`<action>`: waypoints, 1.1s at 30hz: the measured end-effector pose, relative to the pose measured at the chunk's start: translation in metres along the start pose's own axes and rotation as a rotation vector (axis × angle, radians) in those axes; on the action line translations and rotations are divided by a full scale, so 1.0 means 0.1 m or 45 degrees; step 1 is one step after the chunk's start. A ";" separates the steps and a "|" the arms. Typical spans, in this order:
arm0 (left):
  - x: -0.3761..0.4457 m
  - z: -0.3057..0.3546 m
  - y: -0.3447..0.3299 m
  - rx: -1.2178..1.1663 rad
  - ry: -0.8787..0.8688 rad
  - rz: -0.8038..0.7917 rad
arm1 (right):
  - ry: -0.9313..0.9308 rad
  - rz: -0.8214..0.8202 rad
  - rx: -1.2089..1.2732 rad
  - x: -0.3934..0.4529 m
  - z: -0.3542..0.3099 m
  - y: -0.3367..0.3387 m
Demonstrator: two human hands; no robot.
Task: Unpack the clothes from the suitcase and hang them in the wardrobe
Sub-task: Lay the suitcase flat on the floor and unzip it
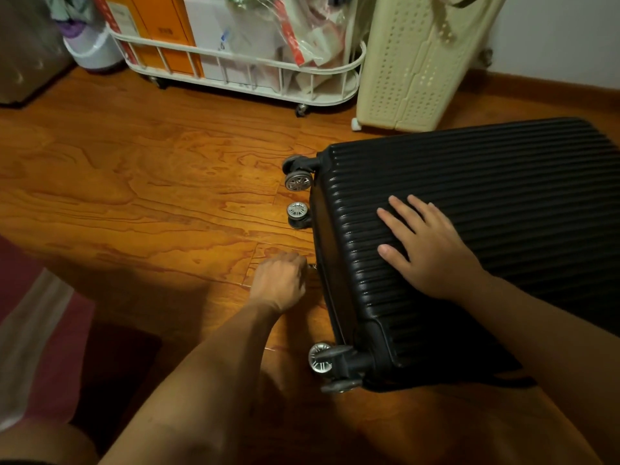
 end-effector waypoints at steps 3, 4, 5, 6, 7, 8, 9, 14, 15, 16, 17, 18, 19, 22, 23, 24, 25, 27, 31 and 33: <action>0.30 -0.09 0.07 -0.051 0.203 -0.018 | 0.001 0.030 -0.009 -0.01 0.00 -0.01; 0.40 -0.16 0.06 -0.084 0.280 -0.071 | 0.000 0.035 -0.011 0.00 0.00 -0.02; 0.48 -0.20 0.05 -0.090 0.325 -0.133 | -0.001 0.034 -0.010 0.01 0.01 -0.02; 0.55 -0.23 0.05 -0.060 0.336 -0.175 | -0.003 0.026 -0.008 0.01 0.01 -0.02; 0.61 -0.24 0.09 -0.010 0.327 -0.188 | -0.008 0.015 -0.005 0.01 0.01 -0.02; 0.68 -0.23 0.14 0.051 0.305 -0.181 | -0.015 0.008 -0.003 0.00 0.02 -0.02; 0.73 -0.22 0.18 0.114 0.279 -0.179 | -0.018 0.008 -0.004 -0.02 0.01 -0.01; 0.85 -0.32 0.09 0.075 0.402 -0.311 | -0.021 0.048 0.025 -0.05 0.00 -0.01; 0.80 -0.36 0.02 -0.038 0.506 -0.386 | -0.022 0.057 0.030 -0.05 0.01 -0.01; 0.72 -0.40 -0.05 -0.197 0.636 -0.474 | -0.019 0.060 0.032 -0.05 0.01 -0.01; 0.62 -0.40 -0.07 -0.393 0.779 -0.545 | -0.013 0.059 0.036 -0.05 0.00 -0.01; 0.49 -0.35 -0.08 -0.669 0.929 -0.584 | -0.009 0.055 0.049 -0.06 0.01 -0.01; 0.37 -0.23 -0.08 -1.027 1.065 -0.612 | -0.007 0.050 0.066 -0.07 0.01 0.00; 0.12 0.39 0.06 -1.813 1.143 -0.736 | -0.003 0.014 0.112 -0.08 0.00 0.05; 0.06 0.55 0.08 -1.875 1.111 -0.789 | -0.004 0.004 0.130 -0.07 0.00 0.07; -0.01 0.67 0.10 -1.884 1.103 -0.828 | -0.002 -0.007 0.154 -0.08 0.00 0.08; -0.08 0.76 0.12 -1.904 1.104 -0.851 | -0.001 -0.010 0.177 -0.10 0.01 0.11; -0.23 0.90 0.10 -1.997 1.115 -0.881 | -0.006 0.001 0.209 -0.16 0.03 0.16; -0.60 1.30 -0.05 -2.223 1.180 -1.005 | -0.064 0.083 0.227 -0.34 0.16 0.28; -0.73 1.57 -0.14 -2.289 1.151 -1.037 | -0.158 0.067 0.210 -0.45 0.33 0.28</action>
Point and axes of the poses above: each hand's wrist, its own x-axis towards the middle knuckle, its own y-axis out of the back of the hand, z = x × y, the point moved 8 cm from there along x, towards the middle knuckle
